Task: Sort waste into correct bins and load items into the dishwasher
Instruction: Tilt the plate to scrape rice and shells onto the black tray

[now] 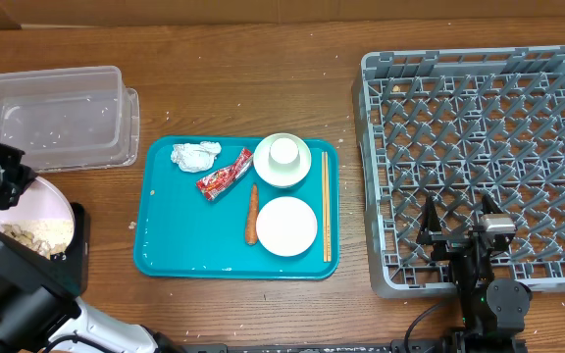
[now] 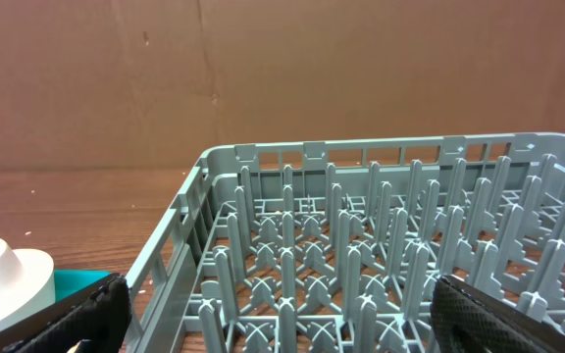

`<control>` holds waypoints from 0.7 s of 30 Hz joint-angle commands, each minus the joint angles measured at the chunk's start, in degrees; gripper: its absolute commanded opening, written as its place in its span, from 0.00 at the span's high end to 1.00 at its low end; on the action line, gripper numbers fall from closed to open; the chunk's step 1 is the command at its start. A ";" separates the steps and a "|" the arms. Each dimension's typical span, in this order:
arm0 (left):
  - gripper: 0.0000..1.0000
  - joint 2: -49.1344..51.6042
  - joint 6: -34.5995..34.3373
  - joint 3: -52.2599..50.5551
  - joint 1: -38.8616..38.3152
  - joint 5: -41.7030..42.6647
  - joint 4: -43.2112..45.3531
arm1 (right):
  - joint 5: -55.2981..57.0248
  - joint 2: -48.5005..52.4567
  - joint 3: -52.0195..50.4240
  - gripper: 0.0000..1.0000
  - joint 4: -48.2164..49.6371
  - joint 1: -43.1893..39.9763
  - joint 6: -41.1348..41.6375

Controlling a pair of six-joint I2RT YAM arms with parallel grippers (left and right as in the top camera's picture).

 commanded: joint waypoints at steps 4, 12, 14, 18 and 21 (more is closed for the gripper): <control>0.96 0.04 2.43 1.33 4.85 7.80 -1.99 | 0.35 -0.57 -0.59 0.00 0.46 -0.28 -0.17; 0.96 0.04 6.38 1.33 8.11 19.78 -1.53 | 0.33 -0.57 -0.59 0.00 0.48 -0.28 -0.20; 0.96 0.04 6.75 1.33 8.92 22.99 -1.22 | 0.33 -0.57 -0.59 0.00 0.46 -0.28 -0.17; 0.96 0.04 6.93 1.33 9.86 23.82 -1.57 | 0.33 -0.57 -0.59 0.00 0.48 -0.28 -0.20; 0.96 0.04 7.13 1.33 10.82 23.85 -2.89 | 0.33 -0.57 -0.59 0.00 0.46 -0.28 -0.20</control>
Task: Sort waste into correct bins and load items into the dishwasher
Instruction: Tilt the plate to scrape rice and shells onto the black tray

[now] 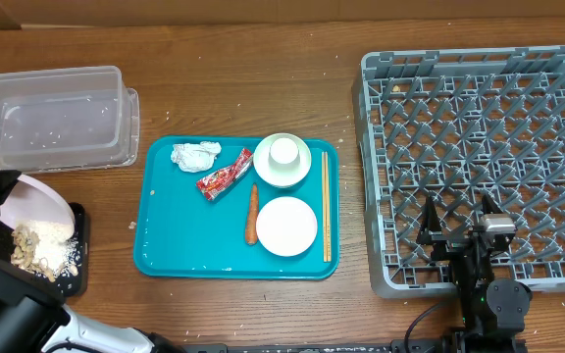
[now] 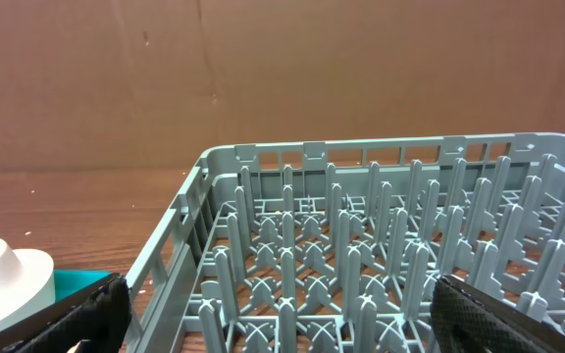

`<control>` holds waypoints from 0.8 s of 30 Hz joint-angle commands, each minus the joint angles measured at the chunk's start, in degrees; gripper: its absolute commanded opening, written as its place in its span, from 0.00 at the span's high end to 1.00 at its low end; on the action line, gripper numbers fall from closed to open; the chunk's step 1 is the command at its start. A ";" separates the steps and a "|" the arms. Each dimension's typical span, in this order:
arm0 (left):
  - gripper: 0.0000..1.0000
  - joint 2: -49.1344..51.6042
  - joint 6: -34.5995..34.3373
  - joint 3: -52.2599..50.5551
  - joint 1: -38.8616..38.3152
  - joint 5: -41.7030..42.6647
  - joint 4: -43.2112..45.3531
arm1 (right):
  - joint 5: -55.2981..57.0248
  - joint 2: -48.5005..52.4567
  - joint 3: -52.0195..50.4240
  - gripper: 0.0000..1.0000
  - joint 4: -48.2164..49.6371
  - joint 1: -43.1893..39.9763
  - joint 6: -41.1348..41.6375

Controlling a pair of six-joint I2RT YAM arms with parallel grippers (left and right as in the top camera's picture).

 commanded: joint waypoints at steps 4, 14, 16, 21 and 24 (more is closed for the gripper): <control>0.96 0.04 1.95 1.29 3.21 4.94 -1.81 | 0.31 -0.57 -0.59 0.00 0.44 -0.28 -0.17; 0.96 0.04 3.67 1.29 8.33 14.88 -2.23 | 0.31 -0.57 -0.59 0.00 0.44 -0.28 -0.17; 0.96 0.04 3.67 1.29 8.98 16.79 -2.23 | 0.31 -0.57 -0.59 0.00 0.44 -0.28 -0.20; 0.96 0.02 3.65 1.29 9.94 18.23 -2.73 | 0.31 -0.57 -0.59 0.00 0.46 -0.28 -0.17; 0.96 0.02 3.63 1.29 10.38 18.21 -2.73 | 0.31 -0.57 -0.59 0.00 0.46 -0.28 -0.20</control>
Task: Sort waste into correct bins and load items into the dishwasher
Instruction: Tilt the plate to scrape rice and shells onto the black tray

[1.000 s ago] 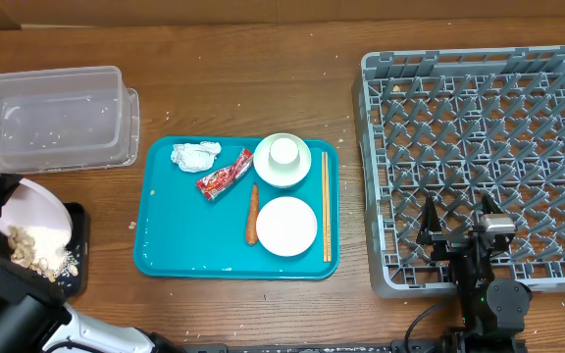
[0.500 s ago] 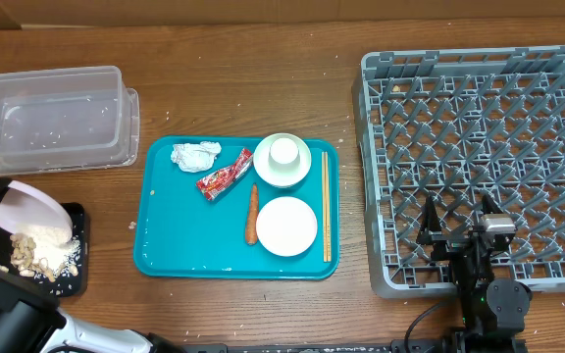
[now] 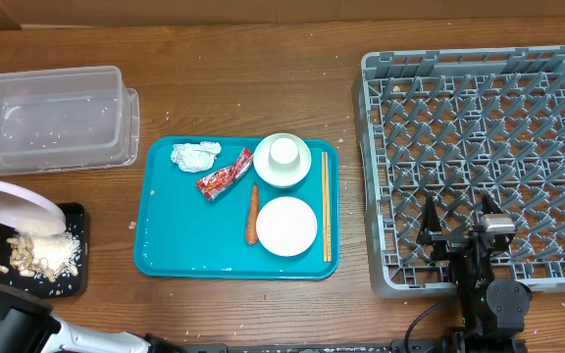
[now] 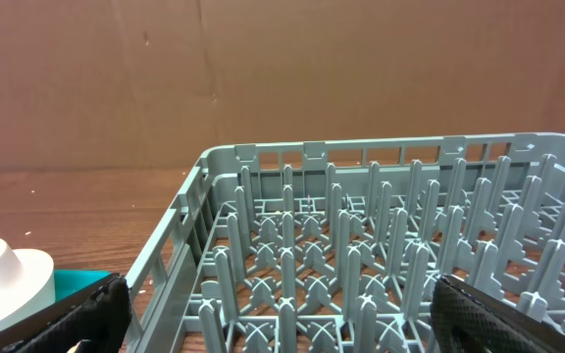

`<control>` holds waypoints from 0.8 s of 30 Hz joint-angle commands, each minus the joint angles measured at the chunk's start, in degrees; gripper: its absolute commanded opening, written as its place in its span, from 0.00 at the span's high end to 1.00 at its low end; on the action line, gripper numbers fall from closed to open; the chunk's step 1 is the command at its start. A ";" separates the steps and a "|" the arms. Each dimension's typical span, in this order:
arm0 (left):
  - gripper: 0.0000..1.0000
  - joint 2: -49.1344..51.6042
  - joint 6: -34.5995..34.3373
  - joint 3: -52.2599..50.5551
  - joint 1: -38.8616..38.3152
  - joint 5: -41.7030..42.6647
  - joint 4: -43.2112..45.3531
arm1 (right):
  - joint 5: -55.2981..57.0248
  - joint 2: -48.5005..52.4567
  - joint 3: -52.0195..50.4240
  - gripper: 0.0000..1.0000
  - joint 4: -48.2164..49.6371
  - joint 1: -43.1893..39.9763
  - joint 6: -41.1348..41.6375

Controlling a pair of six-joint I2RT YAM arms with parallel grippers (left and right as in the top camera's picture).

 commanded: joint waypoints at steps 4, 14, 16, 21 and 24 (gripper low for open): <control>0.96 0.02 0.87 1.31 1.86 4.11 -0.39 | 0.33 -0.57 -0.59 0.00 0.46 -0.28 -0.22; 0.96 0.02 -0.61 1.29 5.62 5.92 -0.42 | 0.33 -0.57 -0.59 0.00 0.46 -0.28 -0.22; 0.96 0.02 -0.48 1.29 6.21 6.01 -0.74 | 0.33 -0.57 -0.59 0.00 0.46 -0.28 -0.22; 0.96 0.02 0.44 1.29 6.99 1.29 -2.58 | 0.33 -0.57 -0.59 0.00 0.46 -0.28 -0.22; 0.96 0.02 1.05 1.29 6.91 5.01 -0.81 | 0.33 -0.57 -0.59 0.00 0.48 -0.28 -0.22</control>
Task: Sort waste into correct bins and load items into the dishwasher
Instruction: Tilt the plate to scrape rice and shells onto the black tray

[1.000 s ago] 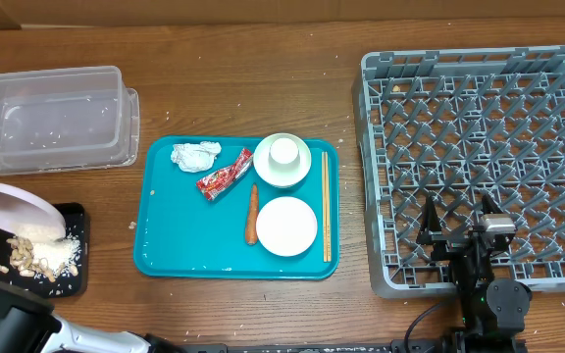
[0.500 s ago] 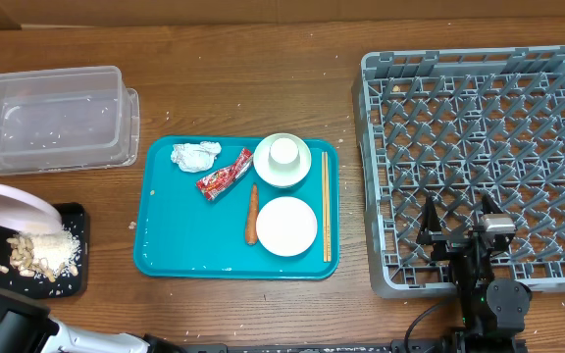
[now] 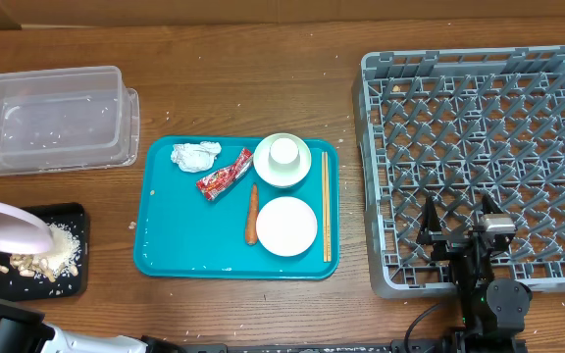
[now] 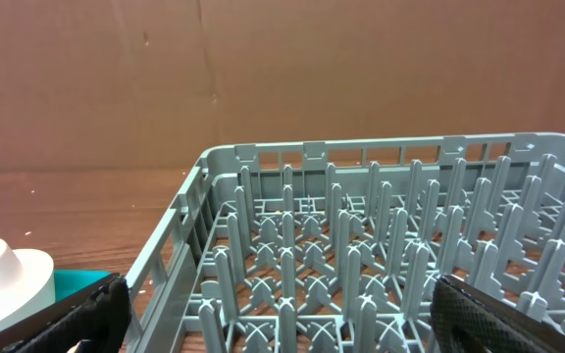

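Observation:
A pink bowl stands tipped on its edge at the far left, over a black bin that holds a heap of pale food scraps. The left gripper's fingers are off the frame's left edge; only part of that arm shows at the bottom corner. My right gripper hangs open over the front edge of the grey dish rack, holding nothing. On the teal tray lie a crumpled white wrapper, a red wrapper, a carrot, a cup in a white bowl, a white plate and chopsticks.
A clear plastic bin stands at the back left, beyond the black bin. The rack fills the right side of the wooden table. In the right wrist view the white bowl and a tray corner show left of the rack.
The pink bowl has shifted a little left and down over the black bin and stands steeper on its edge. The dark piece of the left gripper at the frame edge is gone. The right arm is unmoved.
The left gripper first held the pink bowl, with food in it, at the black bin. Then the bowl was tilted and scraps lay spilling on the bin. After that the heap lay in the bin, and now the bowl stands on edge beside it.

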`<control>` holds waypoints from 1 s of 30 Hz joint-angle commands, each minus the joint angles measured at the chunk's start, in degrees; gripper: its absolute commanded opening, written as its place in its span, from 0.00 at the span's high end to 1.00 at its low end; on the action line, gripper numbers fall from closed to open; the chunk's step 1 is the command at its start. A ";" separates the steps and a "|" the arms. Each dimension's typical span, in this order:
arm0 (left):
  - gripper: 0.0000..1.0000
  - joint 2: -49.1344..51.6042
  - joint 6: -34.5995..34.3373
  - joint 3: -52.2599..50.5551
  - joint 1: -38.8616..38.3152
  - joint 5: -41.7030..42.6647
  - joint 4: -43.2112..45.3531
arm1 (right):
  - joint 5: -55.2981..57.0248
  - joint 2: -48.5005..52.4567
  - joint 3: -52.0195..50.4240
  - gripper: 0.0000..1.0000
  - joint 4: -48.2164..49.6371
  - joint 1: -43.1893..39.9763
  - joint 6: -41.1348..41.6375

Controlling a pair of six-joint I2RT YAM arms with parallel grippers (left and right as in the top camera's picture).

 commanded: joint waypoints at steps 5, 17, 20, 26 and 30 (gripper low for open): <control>0.96 0.02 2.93 1.20 0.35 8.35 0.83 | 0.31 -0.57 -0.59 0.00 0.48 -0.28 -0.20; 0.96 -2.38 3.26 1.22 -0.63 9.18 -2.86 | 0.31 -0.57 -0.59 0.00 0.46 -0.28 -0.20; 0.96 -4.70 1.79 1.40 -1.55 5.38 -4.92 | 0.31 -0.57 -0.59 0.00 0.46 -0.28 -0.20; 0.96 -10.64 -1.88 3.74 -5.55 -4.50 -5.57 | 0.31 -0.57 -0.59 0.00 0.48 -0.28 -0.20; 0.96 -14.38 -3.78 5.90 -10.86 -11.19 -8.33 | 0.31 -0.57 -0.59 0.00 0.46 -0.28 -0.20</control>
